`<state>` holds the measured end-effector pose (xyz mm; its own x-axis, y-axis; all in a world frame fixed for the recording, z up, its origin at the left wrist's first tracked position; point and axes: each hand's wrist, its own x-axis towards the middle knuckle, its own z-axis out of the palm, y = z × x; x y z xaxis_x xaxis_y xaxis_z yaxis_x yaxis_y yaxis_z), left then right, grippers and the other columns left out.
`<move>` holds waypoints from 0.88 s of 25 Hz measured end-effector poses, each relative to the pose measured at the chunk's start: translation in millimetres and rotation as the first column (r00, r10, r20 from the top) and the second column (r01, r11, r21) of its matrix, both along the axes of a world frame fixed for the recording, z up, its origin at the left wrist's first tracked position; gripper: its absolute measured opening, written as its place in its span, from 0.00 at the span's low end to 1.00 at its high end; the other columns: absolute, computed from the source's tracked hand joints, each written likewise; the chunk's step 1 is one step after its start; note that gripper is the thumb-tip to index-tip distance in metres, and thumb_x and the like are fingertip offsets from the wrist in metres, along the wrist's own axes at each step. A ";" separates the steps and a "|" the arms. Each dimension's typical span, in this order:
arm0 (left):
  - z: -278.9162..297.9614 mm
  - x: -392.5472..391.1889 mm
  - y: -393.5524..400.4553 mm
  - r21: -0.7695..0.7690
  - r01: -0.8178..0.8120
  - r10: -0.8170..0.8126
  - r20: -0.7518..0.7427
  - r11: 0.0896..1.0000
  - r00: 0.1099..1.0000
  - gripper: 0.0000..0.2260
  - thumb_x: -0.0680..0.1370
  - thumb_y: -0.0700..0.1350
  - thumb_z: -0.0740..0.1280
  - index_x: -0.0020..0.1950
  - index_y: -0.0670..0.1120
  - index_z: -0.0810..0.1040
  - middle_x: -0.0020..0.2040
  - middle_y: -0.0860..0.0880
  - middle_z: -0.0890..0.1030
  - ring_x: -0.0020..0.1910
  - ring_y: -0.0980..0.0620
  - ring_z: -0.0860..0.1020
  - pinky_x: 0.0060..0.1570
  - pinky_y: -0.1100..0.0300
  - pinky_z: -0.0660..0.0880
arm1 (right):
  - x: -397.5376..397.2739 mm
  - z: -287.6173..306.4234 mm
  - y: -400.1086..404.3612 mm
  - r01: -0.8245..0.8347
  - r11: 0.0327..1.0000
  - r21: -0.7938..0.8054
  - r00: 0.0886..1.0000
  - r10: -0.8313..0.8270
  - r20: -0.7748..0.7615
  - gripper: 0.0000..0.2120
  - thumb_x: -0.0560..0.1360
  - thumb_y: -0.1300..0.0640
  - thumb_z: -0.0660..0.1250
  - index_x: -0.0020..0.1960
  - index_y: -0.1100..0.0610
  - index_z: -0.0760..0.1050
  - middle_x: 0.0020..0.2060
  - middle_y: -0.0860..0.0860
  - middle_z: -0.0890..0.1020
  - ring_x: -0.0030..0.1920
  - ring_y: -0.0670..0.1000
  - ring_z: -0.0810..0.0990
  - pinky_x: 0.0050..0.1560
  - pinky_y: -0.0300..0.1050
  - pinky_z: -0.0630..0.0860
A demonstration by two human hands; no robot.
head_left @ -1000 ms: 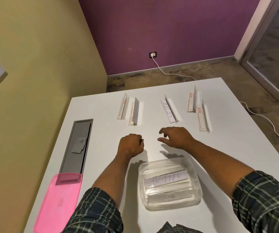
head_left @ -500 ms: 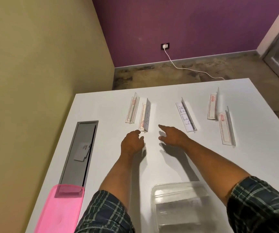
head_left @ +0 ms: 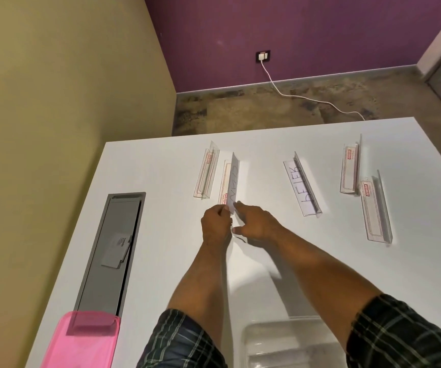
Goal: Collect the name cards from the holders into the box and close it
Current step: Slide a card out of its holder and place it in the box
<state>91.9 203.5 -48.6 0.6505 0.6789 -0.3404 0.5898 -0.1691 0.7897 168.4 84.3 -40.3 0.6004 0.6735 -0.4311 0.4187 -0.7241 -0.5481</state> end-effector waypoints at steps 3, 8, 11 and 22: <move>-1.1 4.0 0.2 -0.057 -0.031 0.031 -0.005 0.998 1.000 0.11 0.79 0.46 0.64 0.42 0.44 0.84 0.35 0.49 0.85 0.37 0.48 0.84 0.40 0.56 0.80 | -1.4 0.5 5.3 -0.014 1.000 0.010 1.000 0.015 -0.018 0.38 0.70 0.45 0.71 0.76 0.46 0.61 0.69 0.49 0.76 0.65 0.54 0.76 0.63 0.54 0.74; -0.6 10.2 3.6 -0.031 -0.043 0.042 -0.038 0.999 0.998 0.11 0.79 0.45 0.64 0.41 0.42 0.82 0.37 0.48 0.84 0.41 0.46 0.82 0.39 0.58 0.75 | -2.3 0.0 6.9 -0.032 0.999 0.008 0.999 0.032 -0.040 0.42 0.66 0.41 0.70 0.76 0.38 0.56 0.68 0.47 0.77 0.65 0.53 0.76 0.61 0.55 0.75; 10.0 10.2 1.1 0.020 -0.070 0.071 -0.031 0.997 0.997 0.10 0.79 0.41 0.62 0.43 0.41 0.81 0.40 0.49 0.83 0.40 0.48 0.79 0.37 0.61 0.71 | -4.2 -0.9 3.5 -0.083 0.996 0.011 0.996 0.083 -0.010 0.45 0.66 0.39 0.69 0.78 0.38 0.52 0.71 0.46 0.73 0.67 0.54 0.74 0.62 0.56 0.75; 68.0 -43.4 -8.7 0.150 -0.129 0.129 0.006 0.980 0.992 0.08 0.79 0.38 0.55 0.43 0.43 0.71 0.39 0.45 0.76 0.39 0.46 0.75 0.35 0.59 0.67 | -14.7 29.9 -75.2 0.040 0.998 -0.047 0.966 -0.027 0.256 0.45 0.74 0.48 0.69 0.81 0.48 0.44 0.80 0.46 0.53 0.74 0.55 0.65 0.70 0.54 0.67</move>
<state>48.5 194.8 19.5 0.5532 0.8004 -0.2312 0.6173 -0.2074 0.7589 153.8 9.2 -10.4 0.7166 0.6322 -0.2947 0.5148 -0.7645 -0.3880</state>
